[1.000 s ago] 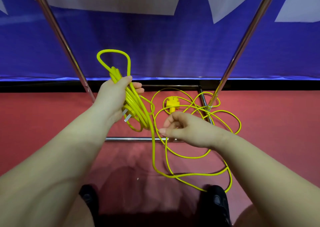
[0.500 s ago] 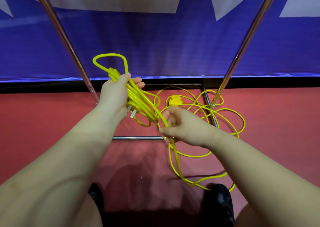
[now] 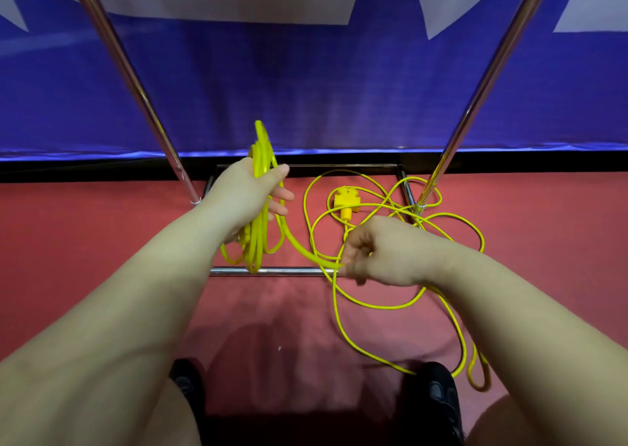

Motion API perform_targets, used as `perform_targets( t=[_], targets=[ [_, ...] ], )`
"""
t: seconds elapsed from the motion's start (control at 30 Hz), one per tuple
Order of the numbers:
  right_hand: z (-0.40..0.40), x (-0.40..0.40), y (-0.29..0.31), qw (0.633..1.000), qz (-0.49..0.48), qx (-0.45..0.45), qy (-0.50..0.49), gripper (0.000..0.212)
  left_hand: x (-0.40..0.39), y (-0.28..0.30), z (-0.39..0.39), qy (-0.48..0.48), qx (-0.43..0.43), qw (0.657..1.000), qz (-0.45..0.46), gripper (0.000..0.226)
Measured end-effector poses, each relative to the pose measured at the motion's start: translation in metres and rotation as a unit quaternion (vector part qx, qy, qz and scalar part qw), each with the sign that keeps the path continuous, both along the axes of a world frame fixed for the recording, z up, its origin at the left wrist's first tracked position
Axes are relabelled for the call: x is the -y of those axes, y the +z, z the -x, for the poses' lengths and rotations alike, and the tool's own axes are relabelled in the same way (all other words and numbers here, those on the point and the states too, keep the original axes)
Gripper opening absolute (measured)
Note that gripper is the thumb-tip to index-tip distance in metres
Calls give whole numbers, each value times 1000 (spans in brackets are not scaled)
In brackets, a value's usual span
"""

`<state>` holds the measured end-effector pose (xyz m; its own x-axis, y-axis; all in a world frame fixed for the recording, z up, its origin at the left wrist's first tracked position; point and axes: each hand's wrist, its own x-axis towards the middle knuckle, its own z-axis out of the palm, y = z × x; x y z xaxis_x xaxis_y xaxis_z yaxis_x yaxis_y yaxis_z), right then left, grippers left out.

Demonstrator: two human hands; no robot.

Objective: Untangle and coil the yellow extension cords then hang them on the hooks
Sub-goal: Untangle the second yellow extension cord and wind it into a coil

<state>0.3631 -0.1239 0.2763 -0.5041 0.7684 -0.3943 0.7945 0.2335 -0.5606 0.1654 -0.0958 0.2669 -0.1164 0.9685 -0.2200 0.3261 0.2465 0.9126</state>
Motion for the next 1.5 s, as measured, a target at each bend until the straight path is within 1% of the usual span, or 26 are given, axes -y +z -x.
perform_targets(
  t=[0.07, 0.1, 0.13, 0.2, 0.3, 0.4, 0.47, 0.53, 0.57, 0.67, 0.73, 0.8, 0.83, 0.87, 0.9, 0.93, 0.97, 1.0, 1.03, 1.07, 1.13, 1.2, 1.27, 1.37, 1.43, 1.5],
  targets=[
    [2, 5, 8, 992, 93, -89, -3, 8, 2, 0, -2, -57, -51, 997, -13, 14],
    [2, 5, 11, 986, 107, -125, -18, 10, 4, -1, -3, -86, -74, 993, -22, 11],
    [0, 3, 11, 983, 98, -148, -32, 13, 5, 0, -4, -114, -89, 989, -30, 9],
    [-4, -4, 9, 981, 45, -175, -70, 15, 8, 0, -6, -152, -90, 984, -33, 11],
    [-13, -14, 9, 969, -63, -209, -120, 19, 13, 5, -11, -178, -61, 982, -7, 23],
    [-20, -19, 10, 949, -174, -201, -169, 16, 19, 7, -22, -243, -29, 969, 36, 24],
    [-23, -21, 11, 938, -212, -180, -208, 22, 23, 7, -29, -260, 24, 962, 75, 23],
    [-26, -23, 11, 934, -227, -156, -226, 29, 26, 8, -34, -262, 93, 953, 116, 21],
    [-25, -23, 11, 939, -222, -149, -218, 30, 28, 9, -37, -261, 116, 950, 124, 20],
    [-18, -19, 9, 965, -157, -158, -139, 27, 31, 8, -44, -243, 166, 948, 124, 19],
    [-14, -18, 7, 967, -112, -195, -118, 20, 31, 7, -44, -233, 159, 953, 107, 20],
    [-14, -20, 9, 953, -68, -257, -143, 11, 28, 5, -42, -238, 150, 956, 88, 26],
    [-16, -21, 9, 946, -52, -276, -160, 7, 27, 5, -40, -239, 160, 954, 82, 30],
    [-19, -24, 8, 947, -50, -268, -171, 6, 25, 5, -38, -232, 172, 954, 76, 33],
    [-22, -26, 6, 956, -59, -228, -176, 14, 23, 6, -36, -214, 186, 956, 69, 33],
    [-25, -27, 2, 967, -73, -170, -174, 24, 21, 7, -34, -188, 202, 959, 62, 32],
    [-27, -28, 1, 971, -86, -132, -179, 30, 19, 9, -32, -160, 218, 961, 58, 30],
    [-28, -29, -1, 965, -99, -137, -199, 29, 17, 9, -30, -137, 229, 962, 55, 27],
    [-28, -29, 1, 951, -107, -183, -226, 23, 15, 9, -28, -123, 232, 963, 55, 26],
    [-28, -30, 3, 928, -114, -242, -258, 16, 15, 9, -26, -120, 227, 965, 57, 28],
    [-29, -31, 10, 885, -124, -334, -300, 10, 15, 9, -26, -128, 201, 969, 66, 33],
    [-30, -31, 14, 872, -132, -361, -304, 12, 18, 10, -28, -129, 196, 969, 84, 33],
    [-29, -30, 13, 879, -124, -357, -290, 12, 21, 12, -31, -130, 219, 962, 100, 29],
    [-24, -26, 10, 923, -72, -321, -200, 9, 25, 14, -35, -144, 238, 954, 115, 28],
    [-18, -22, 6, 944, -49, -292, -146, 9, 27, 14, -39, -156, 226, 954, 118, 28],
    [-13, -18, 3, 957, -29, -264, -112, 11, 29, 12, -41, -164, 207, 958, 111, 28]
  ],
)
